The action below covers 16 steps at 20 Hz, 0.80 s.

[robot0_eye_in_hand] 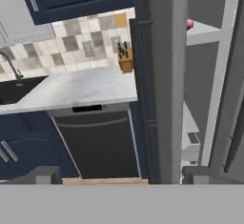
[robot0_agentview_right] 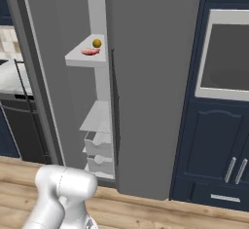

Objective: There's a steak in the fridge that needs to be moved to the freezer for freezing. Pick up the steak from the fridge, place it on any shelf in the freezer, and close the fridge and freezer doors when done.

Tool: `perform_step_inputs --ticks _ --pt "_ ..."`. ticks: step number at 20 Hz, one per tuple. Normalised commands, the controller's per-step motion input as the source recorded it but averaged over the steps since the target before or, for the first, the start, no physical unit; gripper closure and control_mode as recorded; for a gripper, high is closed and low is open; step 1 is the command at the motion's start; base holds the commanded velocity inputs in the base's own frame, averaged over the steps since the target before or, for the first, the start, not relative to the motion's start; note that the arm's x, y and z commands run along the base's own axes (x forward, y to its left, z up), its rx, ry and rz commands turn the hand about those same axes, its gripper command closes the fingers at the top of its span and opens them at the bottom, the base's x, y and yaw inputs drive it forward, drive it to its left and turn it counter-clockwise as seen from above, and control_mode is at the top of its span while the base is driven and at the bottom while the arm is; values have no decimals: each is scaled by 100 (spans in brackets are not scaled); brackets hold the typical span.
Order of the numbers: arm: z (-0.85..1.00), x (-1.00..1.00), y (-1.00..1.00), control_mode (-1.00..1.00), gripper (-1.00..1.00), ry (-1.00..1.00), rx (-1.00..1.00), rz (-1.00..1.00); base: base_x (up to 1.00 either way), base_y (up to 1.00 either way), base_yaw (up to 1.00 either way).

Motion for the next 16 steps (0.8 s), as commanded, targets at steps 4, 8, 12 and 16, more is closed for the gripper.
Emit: perform_step_inputs --ticks 4,8,12,16 --pt "-32 61 84 -100 -100 -21 -14 -17 0 0 0" --pt "-35 54 47 -100 -100 -29 -6 -25 0 0 0" --pt "-47 49 6 -100 -100 -28 1 -20 0 0 0" --pt "-38 49 0 -100 -100 -11 10 -13 0 0 0"
